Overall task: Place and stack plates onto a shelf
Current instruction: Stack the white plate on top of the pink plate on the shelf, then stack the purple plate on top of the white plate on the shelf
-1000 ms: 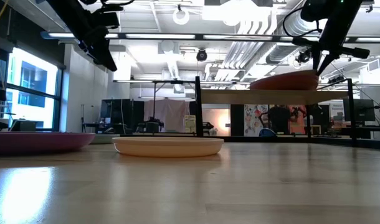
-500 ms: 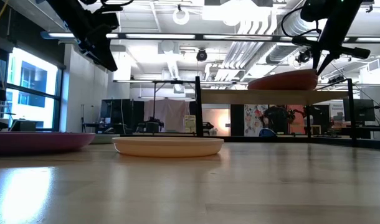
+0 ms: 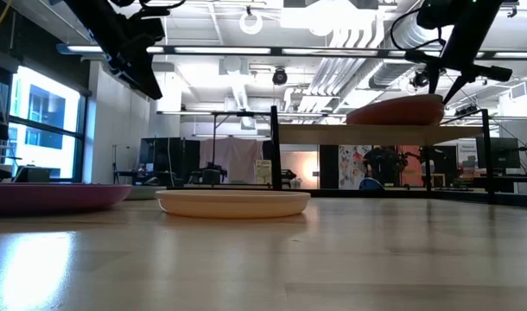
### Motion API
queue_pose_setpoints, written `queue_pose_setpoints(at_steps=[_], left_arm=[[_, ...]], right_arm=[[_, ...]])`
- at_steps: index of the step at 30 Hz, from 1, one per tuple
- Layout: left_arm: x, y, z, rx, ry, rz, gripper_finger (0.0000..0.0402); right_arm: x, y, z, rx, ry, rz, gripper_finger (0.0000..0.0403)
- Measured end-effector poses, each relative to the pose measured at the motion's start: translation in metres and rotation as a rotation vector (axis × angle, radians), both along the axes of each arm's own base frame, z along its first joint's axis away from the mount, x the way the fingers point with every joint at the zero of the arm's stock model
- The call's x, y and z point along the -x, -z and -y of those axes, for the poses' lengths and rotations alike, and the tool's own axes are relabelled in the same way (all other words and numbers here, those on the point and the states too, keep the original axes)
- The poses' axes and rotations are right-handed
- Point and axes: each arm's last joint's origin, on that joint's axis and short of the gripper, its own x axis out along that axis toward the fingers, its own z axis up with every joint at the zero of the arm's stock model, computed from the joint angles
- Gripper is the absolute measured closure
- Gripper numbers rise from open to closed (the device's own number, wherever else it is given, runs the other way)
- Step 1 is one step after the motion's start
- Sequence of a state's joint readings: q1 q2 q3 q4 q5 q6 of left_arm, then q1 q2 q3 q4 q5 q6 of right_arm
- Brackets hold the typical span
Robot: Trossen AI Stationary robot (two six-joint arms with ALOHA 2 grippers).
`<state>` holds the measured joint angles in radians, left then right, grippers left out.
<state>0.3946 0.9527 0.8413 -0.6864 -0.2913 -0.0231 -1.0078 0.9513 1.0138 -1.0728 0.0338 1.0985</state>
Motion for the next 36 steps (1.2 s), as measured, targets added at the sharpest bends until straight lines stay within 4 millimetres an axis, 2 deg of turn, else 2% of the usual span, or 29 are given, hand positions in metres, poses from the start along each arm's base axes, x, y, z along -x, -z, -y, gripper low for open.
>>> queue_pose_setpoints(at_steps=[11, 18, 26, 36], left_arm=[[0.0, 0.0, 0.0, 0.0, -0.001, 0.002, 0.0277], [0.0, 0.0, 0.0, -0.001, -0.001, 0.003, 0.0277], [0.001, 0.001, 0.001, 0.023, -0.018, -0.006, 0.0277], [0.009, 0.01, 0.007, 0.227, -0.051, -0.032, 0.0277]], right_arm=[[0.019, -0.013, -0.014, 0.105, 0.031, 0.017, 0.031], [0.018, -0.013, -0.014, 0.094, -0.008, 0.041, 0.031], [0.012, -0.02, -0.019, 0.096, -0.201, 0.231, 0.0313], [0.001, -0.041, -0.035, 0.238, -0.437, 0.437, 0.0313]])
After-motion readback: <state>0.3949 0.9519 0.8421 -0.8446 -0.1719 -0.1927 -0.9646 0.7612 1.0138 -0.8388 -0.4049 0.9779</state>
